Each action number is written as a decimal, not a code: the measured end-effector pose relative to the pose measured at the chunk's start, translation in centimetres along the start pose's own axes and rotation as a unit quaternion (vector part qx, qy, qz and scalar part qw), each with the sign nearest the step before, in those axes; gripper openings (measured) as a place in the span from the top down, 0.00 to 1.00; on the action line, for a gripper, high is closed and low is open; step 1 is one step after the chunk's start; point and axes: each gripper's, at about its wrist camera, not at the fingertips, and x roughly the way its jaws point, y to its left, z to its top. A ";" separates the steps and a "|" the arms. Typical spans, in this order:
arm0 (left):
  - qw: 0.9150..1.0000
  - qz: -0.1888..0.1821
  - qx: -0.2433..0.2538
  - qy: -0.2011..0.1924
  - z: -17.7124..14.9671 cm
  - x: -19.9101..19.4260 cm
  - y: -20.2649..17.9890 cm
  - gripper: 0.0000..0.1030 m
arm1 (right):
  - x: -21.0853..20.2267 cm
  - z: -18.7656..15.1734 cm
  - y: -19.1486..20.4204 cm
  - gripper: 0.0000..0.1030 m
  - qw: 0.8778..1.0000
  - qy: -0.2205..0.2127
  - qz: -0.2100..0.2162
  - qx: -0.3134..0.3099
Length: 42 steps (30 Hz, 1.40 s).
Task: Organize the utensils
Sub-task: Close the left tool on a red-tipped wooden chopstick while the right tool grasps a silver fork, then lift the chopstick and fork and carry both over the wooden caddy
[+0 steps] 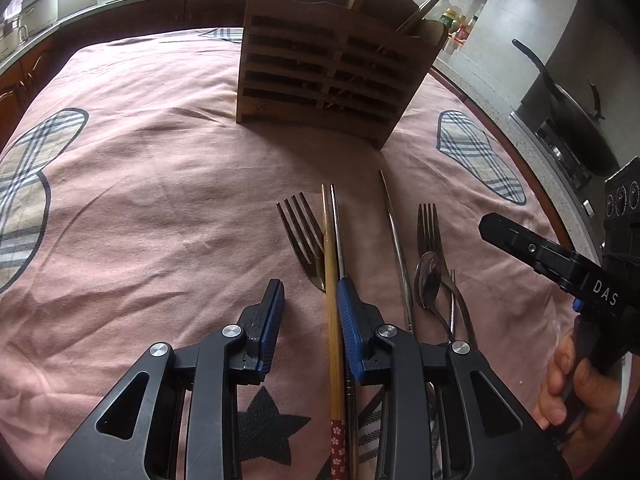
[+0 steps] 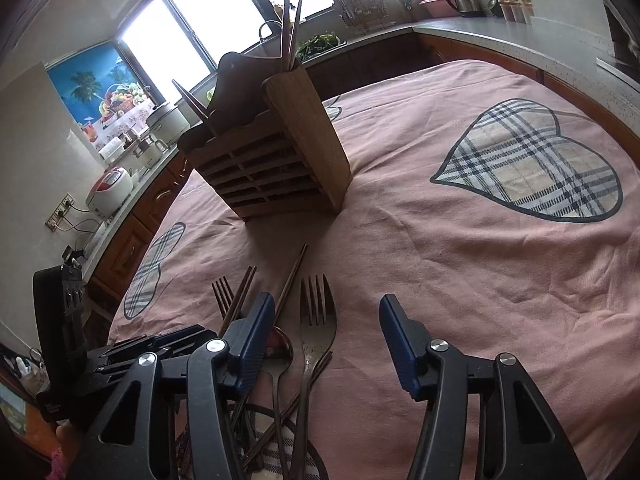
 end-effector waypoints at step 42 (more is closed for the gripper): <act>0.999 -0.015 0.002 -0.036 1.6 -2.9 0.7 0.94 | 1.7 1.4 1.0 0.98 0.999 0.023 0.012 -0.041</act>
